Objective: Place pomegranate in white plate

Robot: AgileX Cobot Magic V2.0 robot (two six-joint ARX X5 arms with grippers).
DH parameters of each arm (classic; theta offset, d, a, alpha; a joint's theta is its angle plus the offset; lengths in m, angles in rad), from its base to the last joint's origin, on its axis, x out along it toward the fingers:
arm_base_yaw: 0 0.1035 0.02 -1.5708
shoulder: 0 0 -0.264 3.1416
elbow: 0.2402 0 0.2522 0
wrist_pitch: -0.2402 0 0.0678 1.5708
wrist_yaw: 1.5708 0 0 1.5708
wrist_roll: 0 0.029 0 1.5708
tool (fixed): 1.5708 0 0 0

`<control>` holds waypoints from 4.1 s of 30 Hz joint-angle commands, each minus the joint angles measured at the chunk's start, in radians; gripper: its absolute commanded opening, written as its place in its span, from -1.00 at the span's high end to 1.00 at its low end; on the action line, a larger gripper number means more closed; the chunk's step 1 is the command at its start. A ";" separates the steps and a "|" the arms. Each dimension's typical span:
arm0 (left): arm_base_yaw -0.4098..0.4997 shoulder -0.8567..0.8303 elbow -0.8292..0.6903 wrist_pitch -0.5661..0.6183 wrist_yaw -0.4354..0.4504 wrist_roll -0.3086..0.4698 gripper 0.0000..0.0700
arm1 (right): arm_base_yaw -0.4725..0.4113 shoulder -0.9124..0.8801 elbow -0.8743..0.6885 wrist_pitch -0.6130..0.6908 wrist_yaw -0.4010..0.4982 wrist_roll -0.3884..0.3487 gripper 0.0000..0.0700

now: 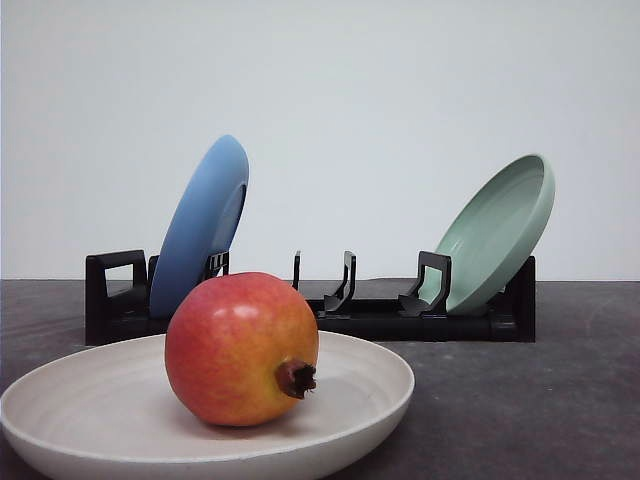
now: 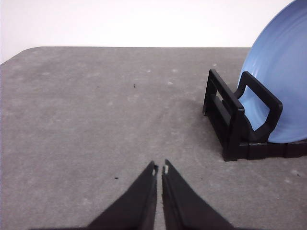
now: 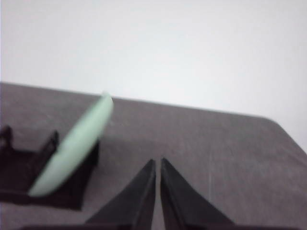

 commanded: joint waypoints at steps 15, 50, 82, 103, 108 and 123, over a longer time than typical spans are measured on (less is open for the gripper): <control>0.001 -0.002 -0.010 -0.004 -0.005 -0.008 1.00 | -0.060 -0.101 -0.282 0.136 -0.001 -0.005 0.96; 0.001 -0.002 -0.010 -0.004 -0.005 -0.008 1.00 | -0.062 -0.101 -0.319 0.114 0.000 0.022 0.96; 0.001 -0.002 -0.010 -0.004 -0.005 -0.008 1.00 | -0.062 -0.101 -0.319 0.114 0.000 0.022 0.96; 0.001 -0.002 -0.010 -0.004 -0.005 -0.008 1.00 | -0.062 -0.101 -0.319 0.114 0.000 0.022 0.96; 0.001 -0.002 -0.010 -0.004 -0.005 -0.008 1.00 | -0.062 -0.101 -0.319 0.114 0.000 0.022 0.96; 0.001 -0.002 -0.010 -0.004 -0.005 -0.008 1.00 | -0.062 -0.101 -0.319 0.114 0.000 0.022 0.96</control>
